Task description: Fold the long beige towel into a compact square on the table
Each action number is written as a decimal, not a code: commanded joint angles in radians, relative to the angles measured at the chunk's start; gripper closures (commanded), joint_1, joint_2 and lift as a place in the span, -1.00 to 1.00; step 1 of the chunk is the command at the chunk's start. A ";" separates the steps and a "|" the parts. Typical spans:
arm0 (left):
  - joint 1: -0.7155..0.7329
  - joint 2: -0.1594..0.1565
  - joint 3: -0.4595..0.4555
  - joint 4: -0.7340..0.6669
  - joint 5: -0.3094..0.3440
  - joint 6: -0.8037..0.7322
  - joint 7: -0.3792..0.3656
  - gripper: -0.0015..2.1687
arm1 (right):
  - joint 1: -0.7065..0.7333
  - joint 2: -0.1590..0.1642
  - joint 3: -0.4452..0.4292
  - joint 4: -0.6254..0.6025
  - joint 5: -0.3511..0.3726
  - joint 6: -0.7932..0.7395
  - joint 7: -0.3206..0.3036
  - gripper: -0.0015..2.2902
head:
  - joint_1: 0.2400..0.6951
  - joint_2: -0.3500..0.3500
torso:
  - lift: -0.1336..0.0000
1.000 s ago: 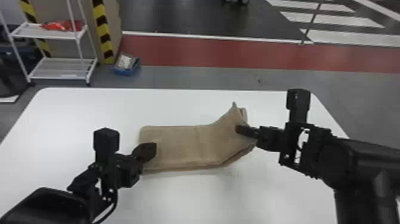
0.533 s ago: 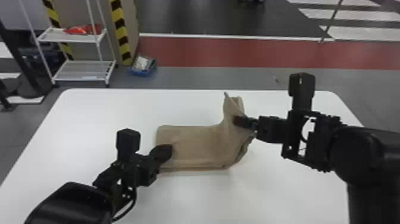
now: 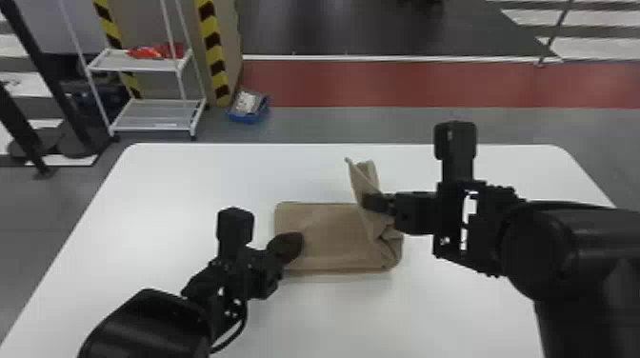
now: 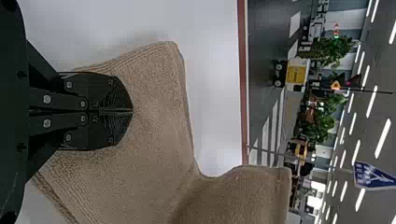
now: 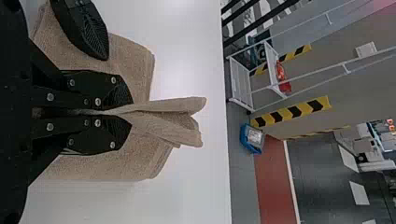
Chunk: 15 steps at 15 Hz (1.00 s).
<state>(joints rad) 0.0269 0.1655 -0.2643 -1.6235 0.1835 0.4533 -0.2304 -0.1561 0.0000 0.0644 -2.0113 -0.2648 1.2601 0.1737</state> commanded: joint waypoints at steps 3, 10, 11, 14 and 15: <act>0.004 -0.003 -0.033 0.002 0.001 0.000 0.005 0.58 | 0.000 0.001 0.067 0.029 -0.010 -0.061 -0.031 0.16 | 1.00 0.01 | -0.85; 0.004 -0.007 -0.033 -0.004 0.005 -0.003 0.005 0.58 | 0.003 0.001 0.121 0.118 0.007 -0.119 -0.040 0.16 | 1.00 0.05 | -0.85; 0.005 -0.007 -0.035 -0.004 0.007 -0.003 0.006 0.58 | 0.003 0.001 0.127 0.126 0.007 -0.129 -0.040 0.16 | 1.00 0.05 | -0.85; 0.010 -0.006 -0.030 -0.004 0.008 -0.003 0.005 0.58 | 0.003 0.001 0.156 0.143 -0.004 -0.153 -0.057 0.16 | 1.00 0.07 | -0.85; 0.010 -0.006 -0.030 -0.006 0.008 0.000 0.005 0.58 | 0.003 0.001 0.169 0.147 -0.001 -0.156 -0.057 0.16 | 1.00 0.08 | -0.85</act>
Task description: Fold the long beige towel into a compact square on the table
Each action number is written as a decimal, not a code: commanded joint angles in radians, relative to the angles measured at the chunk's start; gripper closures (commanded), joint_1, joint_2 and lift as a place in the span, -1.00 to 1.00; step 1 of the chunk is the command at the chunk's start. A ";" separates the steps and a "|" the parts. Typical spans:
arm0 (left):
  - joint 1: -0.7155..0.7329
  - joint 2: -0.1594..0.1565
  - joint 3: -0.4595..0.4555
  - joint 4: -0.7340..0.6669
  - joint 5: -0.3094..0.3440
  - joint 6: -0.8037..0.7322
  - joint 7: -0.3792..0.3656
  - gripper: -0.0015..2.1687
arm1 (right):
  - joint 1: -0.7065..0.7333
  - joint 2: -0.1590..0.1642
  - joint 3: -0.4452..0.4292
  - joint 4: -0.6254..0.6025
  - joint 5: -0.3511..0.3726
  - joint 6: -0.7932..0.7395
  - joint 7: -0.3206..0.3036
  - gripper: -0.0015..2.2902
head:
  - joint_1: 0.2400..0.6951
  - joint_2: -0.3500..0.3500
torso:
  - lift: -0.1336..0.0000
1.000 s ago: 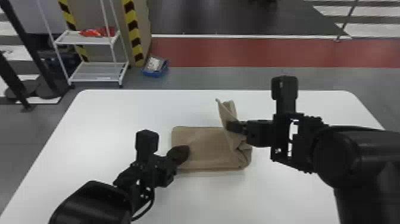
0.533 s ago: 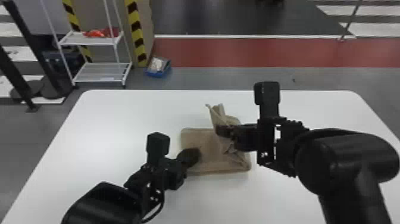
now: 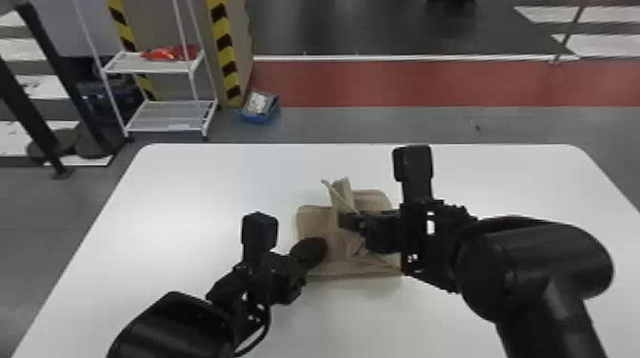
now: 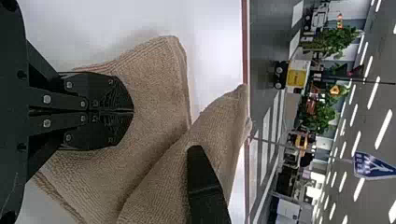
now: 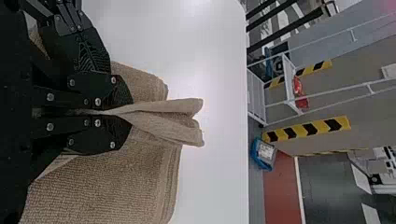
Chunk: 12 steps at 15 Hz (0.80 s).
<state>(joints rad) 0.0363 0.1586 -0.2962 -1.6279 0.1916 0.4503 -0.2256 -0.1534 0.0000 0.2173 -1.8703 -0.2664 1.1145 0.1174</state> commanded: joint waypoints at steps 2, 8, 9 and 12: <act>0.004 0.001 0.002 -0.004 0.000 0.003 0.000 0.58 | -0.002 0.001 0.027 0.010 0.004 -0.017 -0.004 0.16 | 1.00 0.12 | -0.85; 0.010 0.001 0.003 -0.007 0.000 0.000 0.002 0.58 | -0.002 0.001 0.045 0.049 -0.011 -0.029 -0.007 0.16 | 1.00 0.16 | -0.85; 0.011 0.001 0.002 -0.007 0.000 -0.003 0.003 0.58 | -0.002 0.001 0.050 0.053 -0.013 -0.032 -0.007 0.16 | 1.00 0.16 | -0.85; 0.013 0.001 0.008 -0.007 0.000 -0.009 0.003 0.58 | -0.002 0.001 0.054 0.054 -0.016 -0.038 -0.007 -0.21 | 1.00 0.19 | -0.85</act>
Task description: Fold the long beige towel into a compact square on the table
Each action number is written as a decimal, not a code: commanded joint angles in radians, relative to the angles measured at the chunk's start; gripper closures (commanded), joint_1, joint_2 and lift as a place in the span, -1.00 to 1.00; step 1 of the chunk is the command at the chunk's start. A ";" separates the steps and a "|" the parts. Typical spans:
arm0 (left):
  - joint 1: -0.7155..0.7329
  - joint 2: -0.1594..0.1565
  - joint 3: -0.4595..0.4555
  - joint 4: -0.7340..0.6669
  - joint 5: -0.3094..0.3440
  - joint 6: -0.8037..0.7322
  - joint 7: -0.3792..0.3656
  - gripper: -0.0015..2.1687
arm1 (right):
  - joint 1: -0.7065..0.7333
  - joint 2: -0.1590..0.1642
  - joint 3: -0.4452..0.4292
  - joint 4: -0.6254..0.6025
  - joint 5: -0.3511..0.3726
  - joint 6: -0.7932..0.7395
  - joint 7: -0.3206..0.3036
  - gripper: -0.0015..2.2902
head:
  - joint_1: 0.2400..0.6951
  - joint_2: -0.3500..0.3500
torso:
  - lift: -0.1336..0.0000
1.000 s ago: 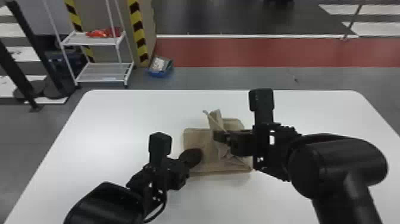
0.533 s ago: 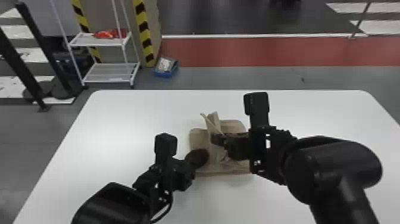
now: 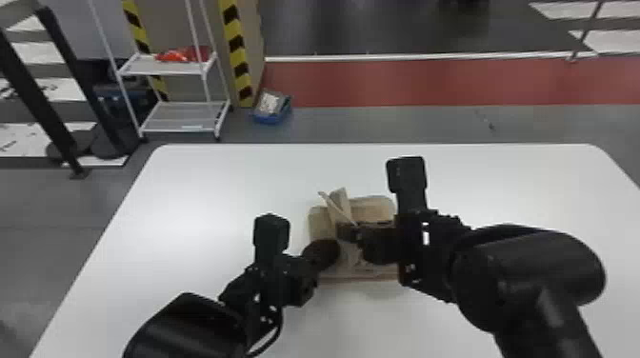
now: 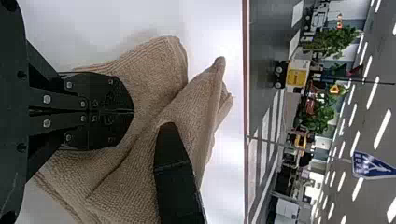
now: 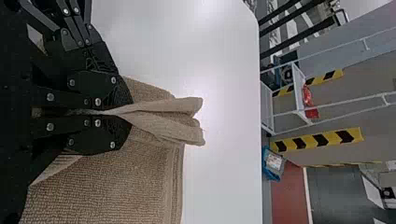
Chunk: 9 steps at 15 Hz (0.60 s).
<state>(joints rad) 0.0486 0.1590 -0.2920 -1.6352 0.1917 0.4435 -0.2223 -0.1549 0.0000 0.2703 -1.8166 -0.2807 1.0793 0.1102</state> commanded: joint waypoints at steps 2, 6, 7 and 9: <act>0.001 0.001 0.005 0.000 0.000 -0.002 0.000 0.58 | 0.002 0.001 0.004 0.000 -0.015 -0.015 0.000 -0.71 | 1.00 0.20 | -0.85; 0.001 0.001 0.011 0.003 0.000 -0.008 0.000 0.58 | 0.034 0.001 -0.005 -0.036 -0.064 -0.018 0.011 -0.94 | 1.00 0.24 | -0.85; 0.001 0.001 0.013 0.003 0.002 -0.012 0.000 0.58 | 0.057 0.001 -0.010 -0.078 -0.077 -0.015 0.011 -0.93 | 1.00 0.25 | -0.85; 0.001 0.001 0.017 0.002 0.005 -0.015 0.000 0.57 | 0.110 0.001 -0.033 -0.168 -0.100 0.009 0.011 -0.93 | 1.00 0.26 | -0.85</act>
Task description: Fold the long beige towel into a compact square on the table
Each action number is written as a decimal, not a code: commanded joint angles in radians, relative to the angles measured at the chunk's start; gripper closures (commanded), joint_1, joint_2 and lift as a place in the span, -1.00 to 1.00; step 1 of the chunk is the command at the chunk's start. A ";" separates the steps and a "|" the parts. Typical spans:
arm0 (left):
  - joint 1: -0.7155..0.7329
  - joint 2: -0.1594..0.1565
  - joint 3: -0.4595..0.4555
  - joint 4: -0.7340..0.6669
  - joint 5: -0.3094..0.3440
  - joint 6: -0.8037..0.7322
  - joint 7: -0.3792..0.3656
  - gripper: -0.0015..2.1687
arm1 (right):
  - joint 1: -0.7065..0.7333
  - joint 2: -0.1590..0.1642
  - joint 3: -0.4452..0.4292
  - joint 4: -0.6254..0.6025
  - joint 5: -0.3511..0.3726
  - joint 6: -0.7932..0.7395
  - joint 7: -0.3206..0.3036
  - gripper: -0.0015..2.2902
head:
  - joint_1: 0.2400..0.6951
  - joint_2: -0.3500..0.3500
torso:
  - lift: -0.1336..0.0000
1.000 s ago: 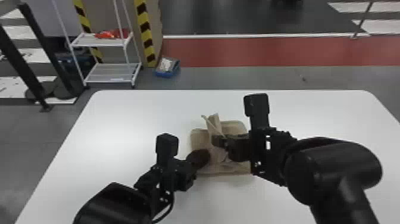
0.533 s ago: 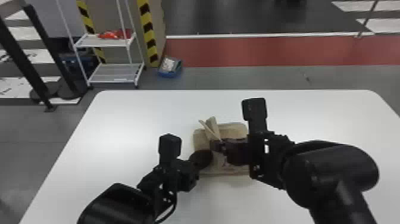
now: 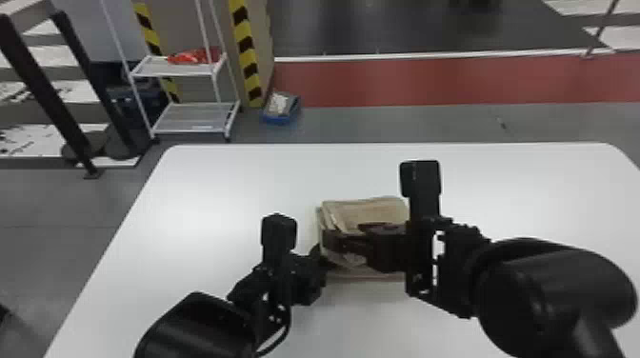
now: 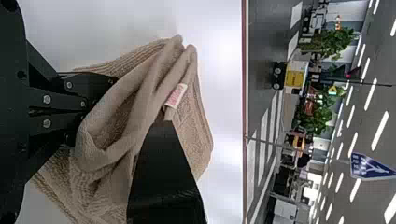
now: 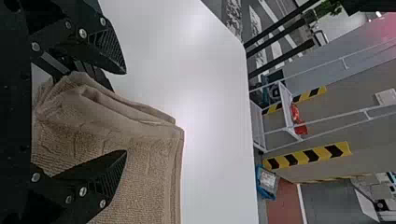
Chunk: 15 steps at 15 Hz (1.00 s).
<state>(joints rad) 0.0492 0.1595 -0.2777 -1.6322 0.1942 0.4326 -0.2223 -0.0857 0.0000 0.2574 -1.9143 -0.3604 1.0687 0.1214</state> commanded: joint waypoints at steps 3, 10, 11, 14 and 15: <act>0.000 0.000 0.008 -0.001 0.005 -0.010 0.000 0.57 | 0.121 0.001 -0.115 -0.204 -0.089 0.063 0.008 -0.61 | 1.00 0.27 | -0.85; -0.009 -0.003 0.011 0.006 0.007 -0.013 0.000 0.57 | 0.317 -0.049 -0.248 -0.315 -0.075 0.057 0.149 0.76 | 1.00 0.07 | -0.85; -0.011 -0.003 0.009 0.008 0.007 -0.013 0.000 0.57 | 0.339 -0.049 -0.248 -0.302 -0.072 0.014 0.149 0.76 | 1.00 0.05 | -0.85; -0.017 -0.006 0.006 0.011 0.008 -0.013 0.000 0.57 | 0.356 -0.049 -0.241 -0.249 -0.028 -0.048 0.153 0.76 | 1.00 0.01 | -0.85; -0.017 -0.005 0.008 0.009 0.010 -0.013 0.000 0.57 | 0.353 -0.049 -0.241 -0.224 -0.017 -0.066 0.152 0.76 | 1.00 -0.02 | -0.85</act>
<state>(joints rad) 0.0333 0.1547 -0.2714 -1.6220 0.2021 0.4196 -0.2223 0.2684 -0.0490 0.0155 -2.1691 -0.3956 1.0271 0.2746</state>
